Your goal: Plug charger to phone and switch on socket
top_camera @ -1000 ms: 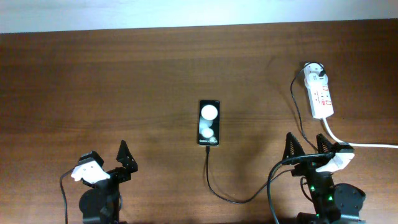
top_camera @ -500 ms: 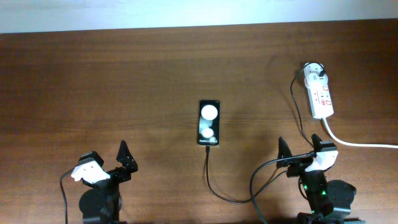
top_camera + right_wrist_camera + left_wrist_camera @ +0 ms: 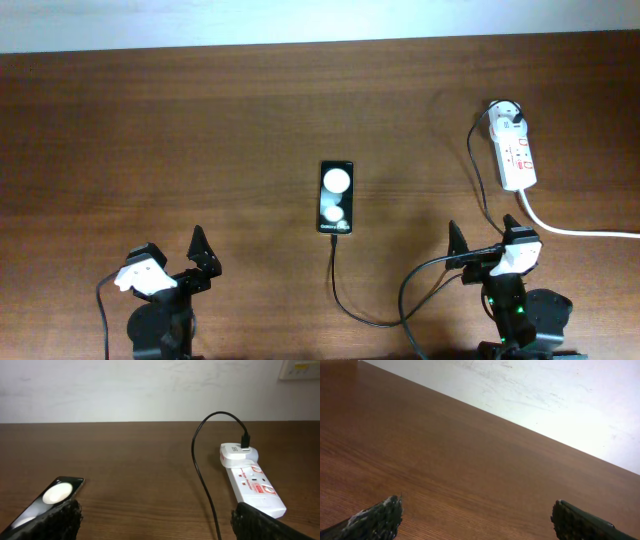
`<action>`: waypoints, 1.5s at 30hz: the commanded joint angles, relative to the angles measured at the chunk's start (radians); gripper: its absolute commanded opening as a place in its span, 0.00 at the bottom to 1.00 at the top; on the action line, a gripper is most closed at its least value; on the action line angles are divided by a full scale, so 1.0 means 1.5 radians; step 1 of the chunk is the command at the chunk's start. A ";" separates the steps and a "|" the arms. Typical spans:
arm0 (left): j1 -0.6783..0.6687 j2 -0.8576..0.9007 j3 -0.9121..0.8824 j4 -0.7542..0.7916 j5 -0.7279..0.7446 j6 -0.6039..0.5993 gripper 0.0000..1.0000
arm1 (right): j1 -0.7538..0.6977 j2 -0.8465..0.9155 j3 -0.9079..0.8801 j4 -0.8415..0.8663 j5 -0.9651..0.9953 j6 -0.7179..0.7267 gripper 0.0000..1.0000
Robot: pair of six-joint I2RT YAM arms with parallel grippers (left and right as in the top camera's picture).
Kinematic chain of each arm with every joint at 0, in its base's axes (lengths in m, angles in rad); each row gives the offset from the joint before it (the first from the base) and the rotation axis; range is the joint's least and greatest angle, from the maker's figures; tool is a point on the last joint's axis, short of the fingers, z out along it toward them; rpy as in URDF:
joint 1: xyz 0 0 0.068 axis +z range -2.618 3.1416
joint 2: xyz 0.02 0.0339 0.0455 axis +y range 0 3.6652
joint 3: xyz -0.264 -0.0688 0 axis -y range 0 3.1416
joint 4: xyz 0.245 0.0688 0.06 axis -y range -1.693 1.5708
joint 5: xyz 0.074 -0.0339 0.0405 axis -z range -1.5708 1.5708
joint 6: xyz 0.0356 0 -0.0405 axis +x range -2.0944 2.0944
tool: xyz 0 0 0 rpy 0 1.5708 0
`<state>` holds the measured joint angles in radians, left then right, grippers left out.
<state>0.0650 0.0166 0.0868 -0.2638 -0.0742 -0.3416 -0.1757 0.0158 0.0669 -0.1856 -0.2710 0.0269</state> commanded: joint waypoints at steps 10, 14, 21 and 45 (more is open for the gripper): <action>0.002 -0.003 -0.003 0.002 -0.086 -0.004 0.99 | 0.005 -0.008 -0.007 0.003 0.011 0.010 0.99; 0.002 -0.003 -0.003 0.003 -0.066 0.082 0.99 | 0.005 -0.008 -0.007 0.003 0.011 0.010 0.99; 0.002 -0.003 -0.003 0.000 -0.005 0.196 0.99 | 0.005 -0.008 -0.007 0.002 0.011 0.010 0.99; 0.002 -0.003 -0.003 0.001 -0.005 0.196 0.99 | 0.004 -0.006 -0.006 0.002 0.011 0.010 0.99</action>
<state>0.0650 0.0166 0.0868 -0.2611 -0.1001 -0.0669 -0.1757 0.0158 0.0669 -0.1852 -0.2630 0.0303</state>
